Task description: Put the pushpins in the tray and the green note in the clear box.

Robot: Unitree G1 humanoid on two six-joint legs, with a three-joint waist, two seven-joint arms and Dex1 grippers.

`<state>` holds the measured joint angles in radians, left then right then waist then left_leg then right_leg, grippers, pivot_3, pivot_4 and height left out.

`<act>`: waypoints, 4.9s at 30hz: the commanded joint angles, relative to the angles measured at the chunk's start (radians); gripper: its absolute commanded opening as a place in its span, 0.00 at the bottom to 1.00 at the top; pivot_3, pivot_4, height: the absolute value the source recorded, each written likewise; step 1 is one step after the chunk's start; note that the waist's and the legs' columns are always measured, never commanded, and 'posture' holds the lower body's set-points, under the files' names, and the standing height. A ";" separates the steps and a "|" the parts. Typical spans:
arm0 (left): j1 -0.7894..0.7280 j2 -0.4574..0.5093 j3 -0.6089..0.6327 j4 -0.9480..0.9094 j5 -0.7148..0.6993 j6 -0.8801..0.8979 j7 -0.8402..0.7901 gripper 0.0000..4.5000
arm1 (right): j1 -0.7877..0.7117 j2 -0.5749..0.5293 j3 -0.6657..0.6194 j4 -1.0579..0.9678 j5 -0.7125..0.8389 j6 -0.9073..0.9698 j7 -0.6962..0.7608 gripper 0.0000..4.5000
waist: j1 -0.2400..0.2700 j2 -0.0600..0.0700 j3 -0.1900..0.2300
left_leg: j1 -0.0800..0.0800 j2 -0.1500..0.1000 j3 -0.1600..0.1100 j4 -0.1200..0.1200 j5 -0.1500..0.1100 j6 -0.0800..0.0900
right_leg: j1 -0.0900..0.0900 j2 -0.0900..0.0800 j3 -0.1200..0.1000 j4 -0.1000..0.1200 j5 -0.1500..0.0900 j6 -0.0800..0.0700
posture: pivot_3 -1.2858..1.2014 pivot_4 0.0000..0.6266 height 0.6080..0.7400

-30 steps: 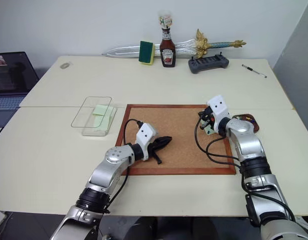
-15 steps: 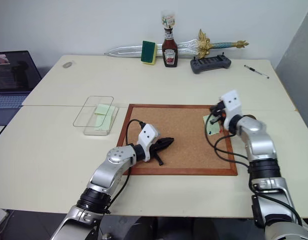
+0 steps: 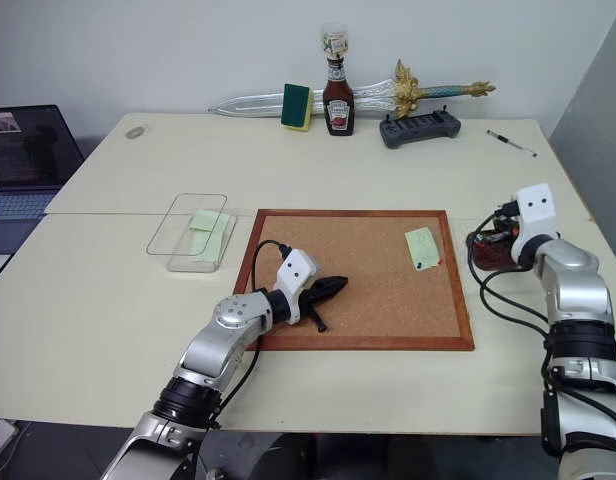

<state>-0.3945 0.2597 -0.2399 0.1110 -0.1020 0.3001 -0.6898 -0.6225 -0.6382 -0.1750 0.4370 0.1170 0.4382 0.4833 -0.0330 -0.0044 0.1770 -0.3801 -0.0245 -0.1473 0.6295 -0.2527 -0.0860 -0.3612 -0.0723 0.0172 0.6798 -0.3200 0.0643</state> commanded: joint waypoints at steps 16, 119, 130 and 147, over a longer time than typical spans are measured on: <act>0.042 0.001 -0.064 0.042 0.023 0.034 -0.029 0.00 | 0.048 -0.025 -0.009 -0.102 0.004 0.092 0.005 0.27 | 0.000 0.001 -0.001 | 0.000 0.000 0.000 0.000 0.000 0.000 | 0.000 0.000 0.000 0.000 0.000 0.000 | 0.52 0.24 1.00; 0.079 -0.001 -0.088 0.017 0.031 0.052 -0.035 0.00 | 0.062 -0.068 -0.008 -0.040 0.059 0.062 0.064 0.17 | 0.003 0.004 -0.003 | 0.001 0.000 0.000 0.000 0.000 0.000 | 0.004 0.000 -0.001 -0.002 0.000 0.000 | 0.52 0.24 1.00; 0.082 0.001 -0.091 0.014 0.033 0.050 -0.037 0.00 | 0.060 -0.064 -0.042 -0.065 0.089 0.049 0.069 0.64 | 0.003 0.004 -0.003 | 0.001 0.000 0.000 0.000 0.000 0.000 | 0.004 0.000 -0.001 -0.002 0.000 0.000 | 0.52 0.24 1.00; 0.088 -0.002 -0.091 0.005 0.031 0.052 -0.034 0.00 | 0.243 -0.028 0.150 -0.457 0.149 0.012 0.349 0.86 | 0.002 0.004 -0.004 | 0.002 0.000 0.000 0.000 0.000 0.001 | 0.004 0.000 -0.001 -0.003 0.000 0.001 | 0.52 0.24 1.00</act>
<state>-0.3537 0.2611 -0.2678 0.0806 -0.0891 0.3025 -0.7018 -0.3677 -0.6766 -0.0410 0.0222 0.2649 0.4643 0.8247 -0.0309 -0.0003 0.1734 -0.3786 -0.0246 -0.1474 0.6297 -0.2531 -0.0855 -0.3568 -0.0727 0.0162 0.6771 -0.3204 0.0650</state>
